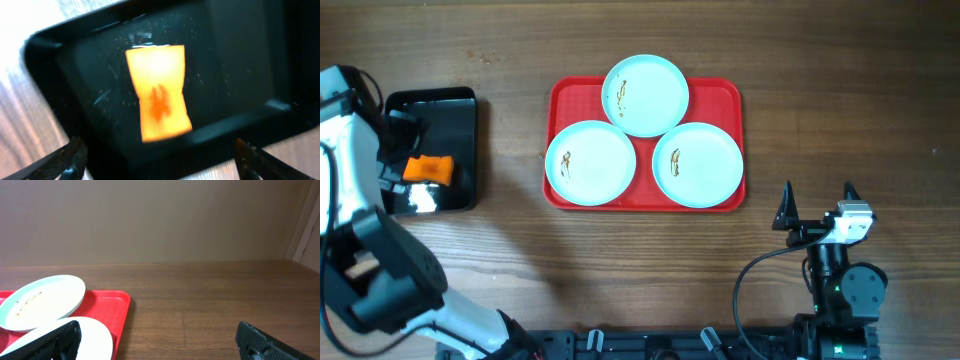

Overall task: Clean dirty plates on tray and stack at the side
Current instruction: 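Grasp the orange sponge with the left gripper and lift it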

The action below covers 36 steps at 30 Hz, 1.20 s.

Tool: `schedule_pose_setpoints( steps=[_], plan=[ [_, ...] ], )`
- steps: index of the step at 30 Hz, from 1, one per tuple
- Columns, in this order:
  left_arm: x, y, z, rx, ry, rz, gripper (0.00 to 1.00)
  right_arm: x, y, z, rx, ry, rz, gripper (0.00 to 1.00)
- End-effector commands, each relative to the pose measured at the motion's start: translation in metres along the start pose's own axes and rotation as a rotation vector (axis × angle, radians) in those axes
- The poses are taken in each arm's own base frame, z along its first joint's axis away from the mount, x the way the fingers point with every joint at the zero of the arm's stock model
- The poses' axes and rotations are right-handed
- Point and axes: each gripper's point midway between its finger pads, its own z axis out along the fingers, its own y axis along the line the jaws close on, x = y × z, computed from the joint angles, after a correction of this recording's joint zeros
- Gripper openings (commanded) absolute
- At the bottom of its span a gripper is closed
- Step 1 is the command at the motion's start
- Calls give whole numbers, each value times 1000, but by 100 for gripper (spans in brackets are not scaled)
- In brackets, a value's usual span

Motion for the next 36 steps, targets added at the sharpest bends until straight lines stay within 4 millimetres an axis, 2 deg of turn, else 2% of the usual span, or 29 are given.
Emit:
schedule_pose_setpoints(
  steps=[1,4,8,11,21,23,24,26,27,31,32,33,34,35,36],
  plan=[
    [-7,-3,24,-29,-2,-16,89,0,-1,0,6,-8,14,100],
    [-10,-2,39,-56,-10,-15,76,0,-1,0,6,-8,13,100],
    [-16,3,56,-102,-37,-11,74,0,-1,0,6,-8,13,100],
    [-15,5,67,-120,-28,-9,67,0,-1,0,6,-8,13,100],
    [-3,13,102,-175,30,1,70,0,-1,0,6,-8,13,100],
    [-1,14,106,-185,39,2,55,0,-1,0,6,-8,14,100],
    [1,16,108,-191,44,3,39,0,-1,0,6,-8,14,100],
    [1,16,108,-193,46,3,18,0,-1,0,6,-8,14,100],
    [1,16,108,-194,47,3,4,0,-1,0,6,-8,14,99],
    [2,17,107,-197,50,4,4,0,-1,0,6,-8,13,100],
    [2,17,107,-195,52,4,12,0,-1,0,6,-8,14,100],
    [3,16,108,-191,56,3,32,0,-1,0,6,-8,13,100],
    [3,16,108,-189,59,3,69,0,-1,0,6,-8,14,100],
    [3,16,108,-189,59,3,100,0,-1,0,6,-8,13,100],
    [4,16,108,-188,63,3,100,0,-1,0,6,-8,14,100]
  ],
)
